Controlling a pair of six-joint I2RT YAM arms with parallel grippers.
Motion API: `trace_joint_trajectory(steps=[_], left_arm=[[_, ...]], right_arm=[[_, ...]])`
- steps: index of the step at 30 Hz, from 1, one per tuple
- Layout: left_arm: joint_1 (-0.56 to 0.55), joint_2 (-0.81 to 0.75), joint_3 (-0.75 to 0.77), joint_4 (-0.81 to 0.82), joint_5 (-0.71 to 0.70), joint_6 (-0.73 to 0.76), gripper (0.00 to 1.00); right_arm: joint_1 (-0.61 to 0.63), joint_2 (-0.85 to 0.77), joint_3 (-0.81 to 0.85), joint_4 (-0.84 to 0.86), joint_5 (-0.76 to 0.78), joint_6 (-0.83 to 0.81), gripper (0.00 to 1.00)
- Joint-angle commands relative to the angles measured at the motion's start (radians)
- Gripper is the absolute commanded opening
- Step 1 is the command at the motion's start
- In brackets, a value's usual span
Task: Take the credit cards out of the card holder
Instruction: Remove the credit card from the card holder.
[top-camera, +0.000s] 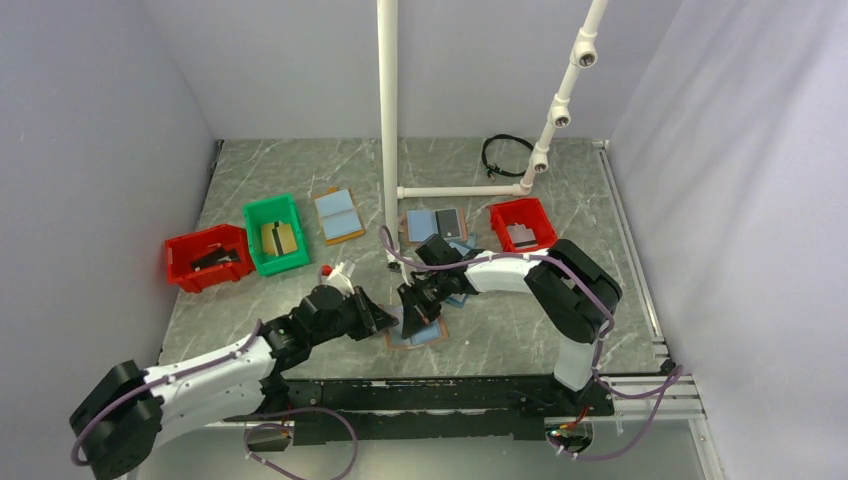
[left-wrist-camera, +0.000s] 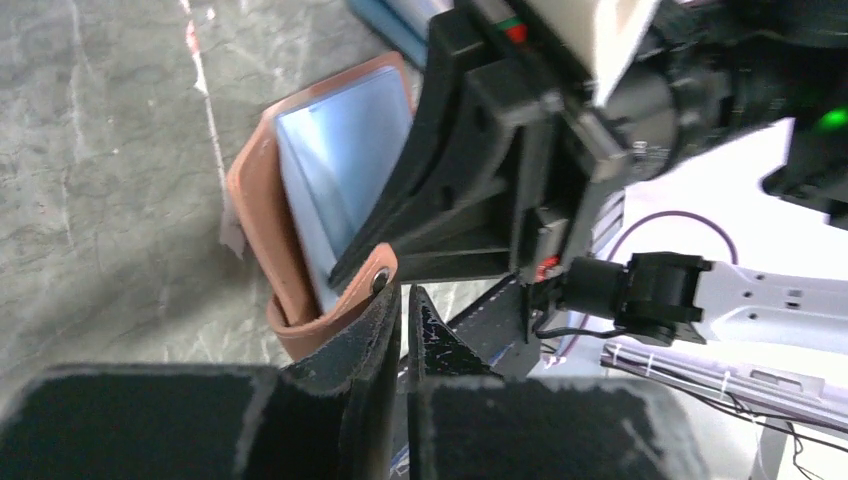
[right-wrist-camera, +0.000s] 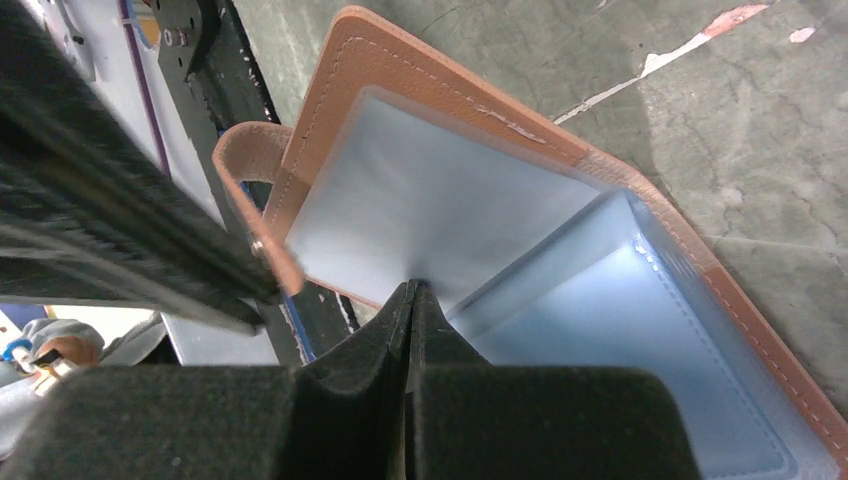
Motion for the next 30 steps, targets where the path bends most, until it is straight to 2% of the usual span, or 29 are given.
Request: trace_joint_trajectory(steps=[1,9,19,23,28,30], left_arm=[[-0.010,0.082,0.005,0.114,0.016,-0.015,0.11],[-0.011,0.165,-0.023,0.026,-0.057,-0.027,0.07],[-0.012,0.204,-0.004,0.007,-0.082,0.021,0.07],[-0.011,0.188,0.010,-0.020,-0.082,0.039,0.08],[-0.011,0.157,-0.003,-0.015,-0.082,0.036,0.09],[-0.011,0.145,-0.007,-0.015,-0.082,0.035,0.09]], right_arm=[[-0.002,0.003,0.022,0.007,0.014,0.001,0.00],[-0.007,-0.037,0.036,-0.033,0.076,-0.062,0.00],[-0.007,-0.216,0.004,-0.089,0.315,-0.284,0.00],[-0.014,-0.202,0.016,-0.124,0.399,-0.325,0.00],[-0.032,-0.164,0.030,-0.159,0.410,-0.340,0.00],[-0.033,-0.160,0.035,-0.168,0.417,-0.345,0.06]])
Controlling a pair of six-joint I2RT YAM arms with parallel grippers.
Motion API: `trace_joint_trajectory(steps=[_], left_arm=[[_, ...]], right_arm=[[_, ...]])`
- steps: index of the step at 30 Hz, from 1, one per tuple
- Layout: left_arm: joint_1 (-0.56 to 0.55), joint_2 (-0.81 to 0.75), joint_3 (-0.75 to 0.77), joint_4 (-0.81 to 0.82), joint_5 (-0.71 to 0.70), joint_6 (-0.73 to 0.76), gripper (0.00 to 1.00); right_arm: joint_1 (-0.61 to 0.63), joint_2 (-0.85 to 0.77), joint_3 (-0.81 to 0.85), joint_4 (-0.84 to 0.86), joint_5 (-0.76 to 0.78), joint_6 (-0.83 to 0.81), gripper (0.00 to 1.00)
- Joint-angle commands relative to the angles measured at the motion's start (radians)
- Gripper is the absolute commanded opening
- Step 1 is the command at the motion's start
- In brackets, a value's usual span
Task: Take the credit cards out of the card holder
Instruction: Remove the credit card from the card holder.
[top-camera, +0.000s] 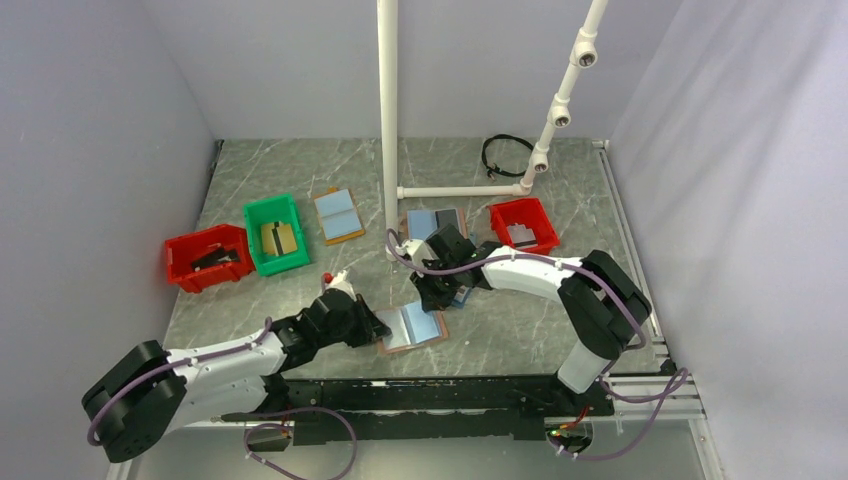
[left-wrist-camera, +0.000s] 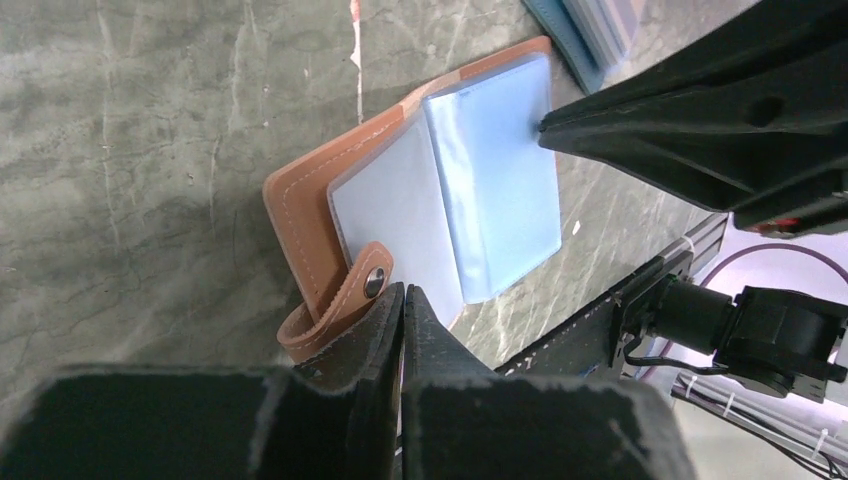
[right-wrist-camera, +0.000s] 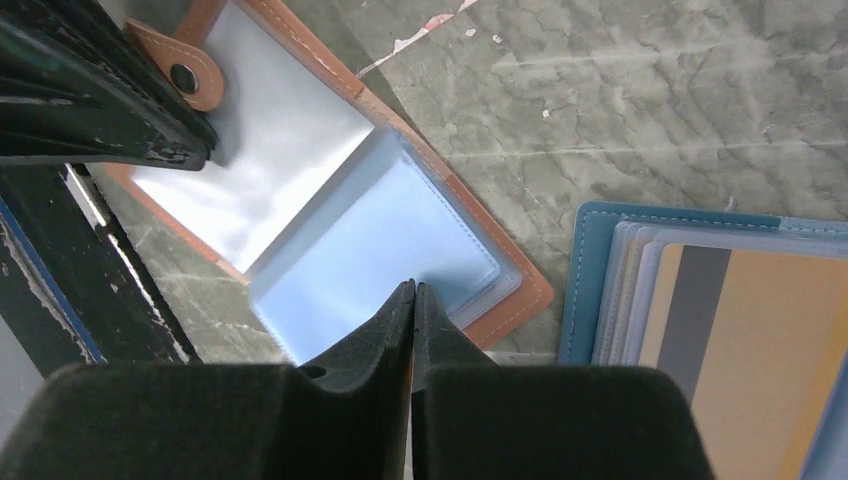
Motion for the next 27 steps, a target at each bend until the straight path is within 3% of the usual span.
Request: trace_joint_trajectory(steps=[1,7,27], left_arm=[[-0.003,-0.036,0.014,-0.001,-0.031,0.017,0.09],[-0.004,-0.039,0.013,0.005,-0.034,0.020,0.10],[-0.003,0.005,0.011,0.062,-0.014,0.014,0.11]], right_arm=[[-0.009,0.008,0.032,-0.041,0.046,-0.043,0.10],[-0.013,0.032,0.043,-0.062,0.026,-0.045,0.24],[-0.004,0.024,0.055,-0.107,0.028,-0.079,0.32]])
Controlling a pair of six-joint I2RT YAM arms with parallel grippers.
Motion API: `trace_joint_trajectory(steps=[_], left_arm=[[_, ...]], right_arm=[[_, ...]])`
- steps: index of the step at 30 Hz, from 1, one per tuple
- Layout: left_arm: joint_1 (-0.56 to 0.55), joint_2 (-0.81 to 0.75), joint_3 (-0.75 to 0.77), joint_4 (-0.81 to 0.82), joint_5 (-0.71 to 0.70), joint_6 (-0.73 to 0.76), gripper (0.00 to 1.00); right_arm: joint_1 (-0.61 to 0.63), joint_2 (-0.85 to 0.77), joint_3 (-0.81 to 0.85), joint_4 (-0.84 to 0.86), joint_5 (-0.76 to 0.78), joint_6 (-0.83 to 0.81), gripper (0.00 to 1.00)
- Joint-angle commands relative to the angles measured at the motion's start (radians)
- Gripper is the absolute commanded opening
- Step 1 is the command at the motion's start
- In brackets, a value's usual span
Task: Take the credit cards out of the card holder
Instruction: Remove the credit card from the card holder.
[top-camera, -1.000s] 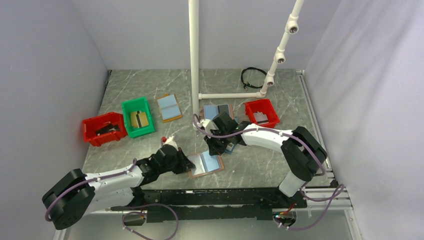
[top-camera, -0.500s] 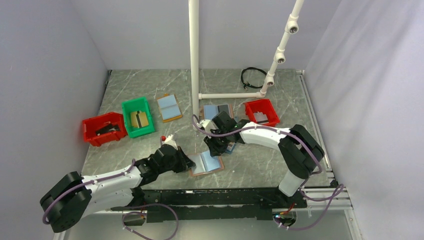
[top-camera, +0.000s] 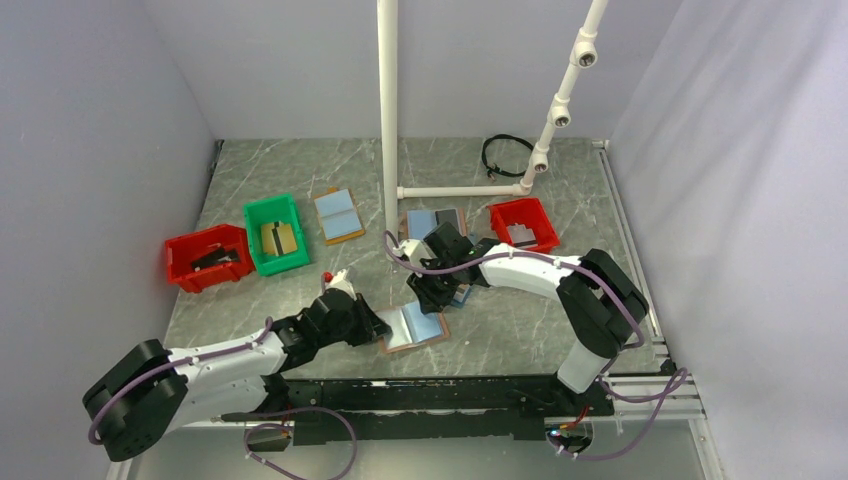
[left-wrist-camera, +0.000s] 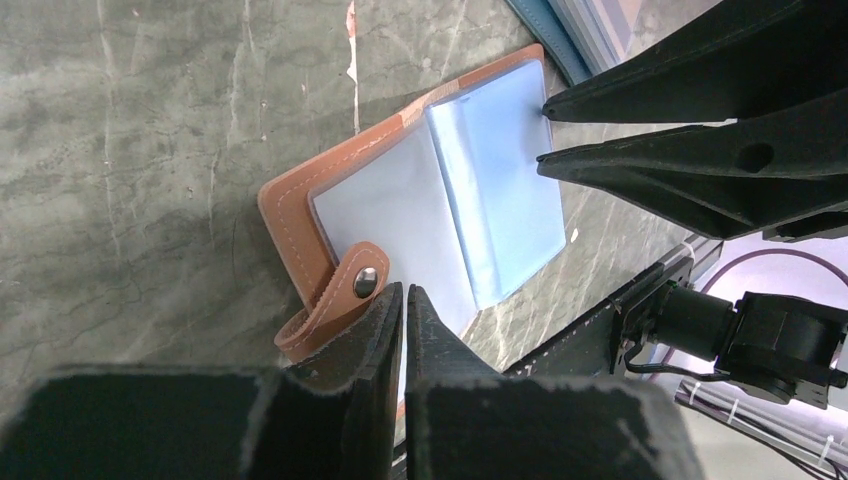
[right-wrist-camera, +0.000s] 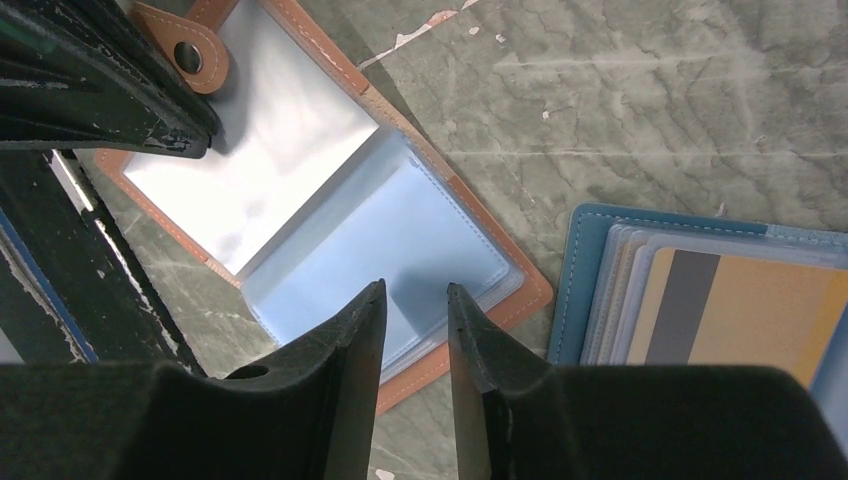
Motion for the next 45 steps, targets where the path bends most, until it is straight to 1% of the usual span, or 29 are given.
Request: trace_joint_trajectory(steps=[1,8,11,16,21,24,32,35,40,45], left_arm=[[-0.003,0.010,0.010,0.051,0.000,0.002,0.11],[-0.003,0.014,0.016,0.059,0.006,0.006,0.11],[-0.003,0.014,0.013,0.056,0.004,0.005,0.11],[-0.002,0.023,0.009,0.067,0.000,0.002,0.11],[-0.003,0.028,0.020,0.058,0.001,0.007,0.11],[-0.003,0.020,0.016,0.064,0.000,0.003,0.11],[-0.003,0.019,0.017,0.071,0.004,0.004,0.11],[-0.004,0.027,0.019,0.079,0.011,0.006,0.12],[-0.004,0.036,0.014,0.097,0.016,0.006,0.13],[-0.003,0.052,0.021,0.109,0.030,0.013,0.14]], right_arm=[[0.004,0.003,0.020,-0.048,0.012,-0.026,0.32],[0.043,0.011,0.032,-0.070,0.005,-0.051,0.32],[0.040,-0.017,0.038,-0.072,0.042,-0.065,0.32],[0.015,-0.068,0.021,-0.075,0.022,-0.084,0.33],[0.011,-0.046,0.028,-0.086,0.064,-0.089,0.34],[0.012,-0.022,0.036,-0.102,0.060,-0.087,0.35],[0.017,0.004,0.044,-0.119,-0.024,-0.069,0.35],[0.024,0.002,0.050,-0.125,-0.066,-0.064,0.33],[0.025,-0.018,0.058,-0.128,-0.114,-0.060,0.26],[0.024,-0.028,0.062,-0.132,-0.177,-0.047,0.24]])
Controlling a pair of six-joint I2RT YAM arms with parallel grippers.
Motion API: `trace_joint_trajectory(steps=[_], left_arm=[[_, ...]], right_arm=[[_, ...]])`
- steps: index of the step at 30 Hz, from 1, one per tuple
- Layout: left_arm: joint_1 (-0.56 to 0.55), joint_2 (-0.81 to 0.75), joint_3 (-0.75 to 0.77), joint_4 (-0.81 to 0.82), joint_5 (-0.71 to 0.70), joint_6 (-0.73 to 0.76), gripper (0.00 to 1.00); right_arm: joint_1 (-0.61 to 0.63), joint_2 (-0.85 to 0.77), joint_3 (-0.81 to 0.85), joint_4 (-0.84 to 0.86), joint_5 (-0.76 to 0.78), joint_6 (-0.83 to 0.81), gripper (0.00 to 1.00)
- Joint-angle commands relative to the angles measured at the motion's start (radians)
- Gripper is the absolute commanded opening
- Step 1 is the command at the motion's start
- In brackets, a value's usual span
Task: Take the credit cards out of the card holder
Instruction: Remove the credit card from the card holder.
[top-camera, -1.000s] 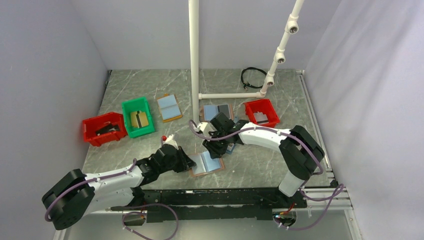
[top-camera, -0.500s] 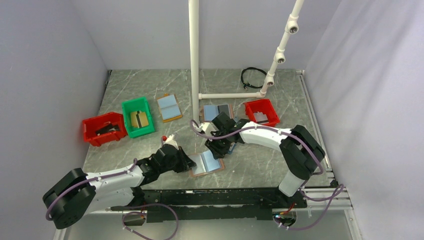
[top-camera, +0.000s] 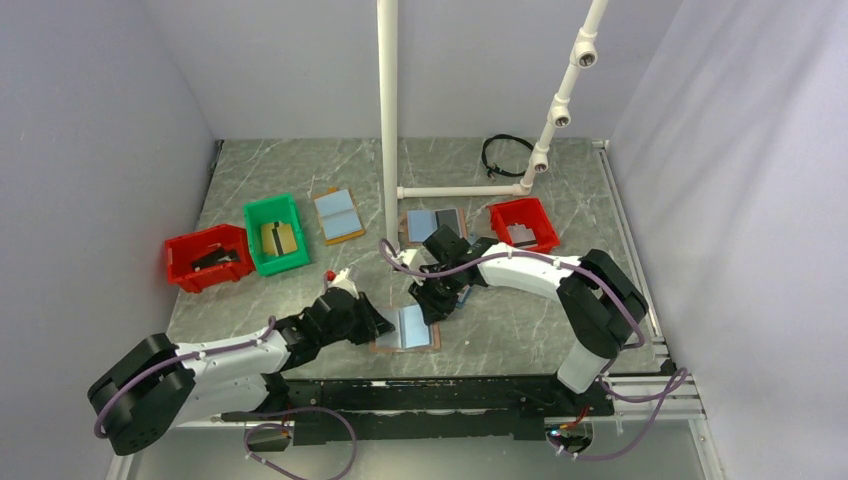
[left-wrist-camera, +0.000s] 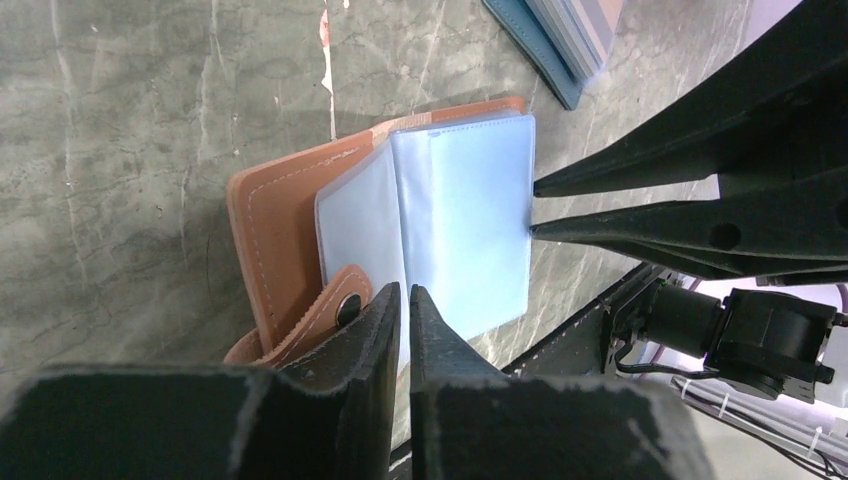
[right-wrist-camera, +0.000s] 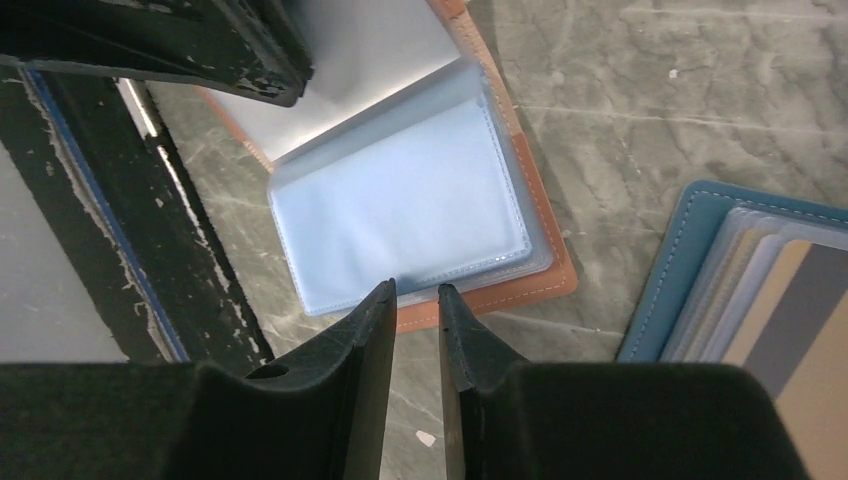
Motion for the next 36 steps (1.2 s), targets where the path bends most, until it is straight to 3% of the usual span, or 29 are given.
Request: trace_joint_trajectory(steps=[1,7,15,19,24,29,36], left_arm=[[-0.004,0.018,0.024,0.050,0.020,0.016,0.14],[-0.002,0.052,0.030,0.094,0.059,0.023,0.22],[-0.004,-0.002,0.019,0.067,0.079,0.037,0.55],[-0.004,-0.065,0.022,0.000,0.077,0.065,0.64],[-0.006,-0.080,0.039,-0.080,0.080,0.103,0.66],[-0.014,-0.024,0.061,-0.079,0.084,0.120,0.74],[-0.059,0.074,0.141,-0.132,0.017,0.122,0.77]], right_arm=[[0.004,-0.023,0.044,-0.010,-0.091,0.021,0.24],[-0.003,0.007,0.046,0.012,-0.139,0.071,0.24],[-0.022,0.045,0.041,0.086,-0.175,0.160,0.23],[-0.060,0.045,0.036,0.115,-0.224,0.205,0.22],[-0.085,0.041,0.028,0.139,-0.301,0.245,0.21],[-0.087,0.052,0.027,0.143,-0.315,0.254,0.22],[-0.091,0.065,0.026,0.145,-0.228,0.255,0.22]])
